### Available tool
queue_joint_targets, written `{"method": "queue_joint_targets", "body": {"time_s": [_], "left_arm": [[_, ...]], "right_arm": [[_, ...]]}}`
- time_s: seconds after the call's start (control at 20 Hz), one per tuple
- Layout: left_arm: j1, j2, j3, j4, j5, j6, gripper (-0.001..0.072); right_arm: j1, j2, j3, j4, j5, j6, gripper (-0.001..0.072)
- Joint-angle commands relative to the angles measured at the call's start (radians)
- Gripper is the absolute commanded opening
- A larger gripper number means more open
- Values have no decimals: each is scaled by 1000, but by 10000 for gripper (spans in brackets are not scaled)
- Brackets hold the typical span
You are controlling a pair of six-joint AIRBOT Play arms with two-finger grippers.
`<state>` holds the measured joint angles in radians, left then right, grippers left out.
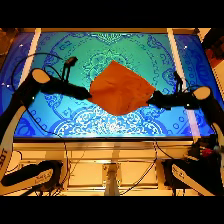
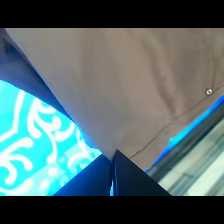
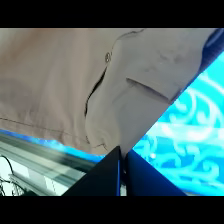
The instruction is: Fold the clothes and pants, and hang the long-sleeved shirts on hangers.
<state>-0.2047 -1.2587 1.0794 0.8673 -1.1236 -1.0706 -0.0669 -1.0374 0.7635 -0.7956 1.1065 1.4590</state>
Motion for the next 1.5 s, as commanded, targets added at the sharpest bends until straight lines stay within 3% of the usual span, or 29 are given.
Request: {"method": "queue_joint_targets", "body": {"time_s": [0.0,0.25,0.45,0.65,0.85,1.05,1.3,1.45], "left_arm": [[-42,113,-164,24,20,-9,2],[-118,237,-196,167,-24,-138,2],[-236,276,-190,198,-42,-315,2],[-267,224,-50,203,-40,-374,1],[-224,11,252,204,-85,-374,2],[-203,-253,521,204,-121,-396,4],[-203,-483,711,140,66,-396,3],[-206,-552,740,86,262,-386,3]], "right_arm": [[-1,182,-214,-9,28,75,10],[-1,393,-403,-5,115,208,10],[-1,514,-448,-4,207,317,10],[-2,551,-420,-3,166,489,11],[-2,464,-354,-41,-16,582,11],[-2,336,-307,-94,-331,684,11],[-2,158,-303,-97,-583,798,11],[-2,108,-301,-82,-755,879,11]]}}
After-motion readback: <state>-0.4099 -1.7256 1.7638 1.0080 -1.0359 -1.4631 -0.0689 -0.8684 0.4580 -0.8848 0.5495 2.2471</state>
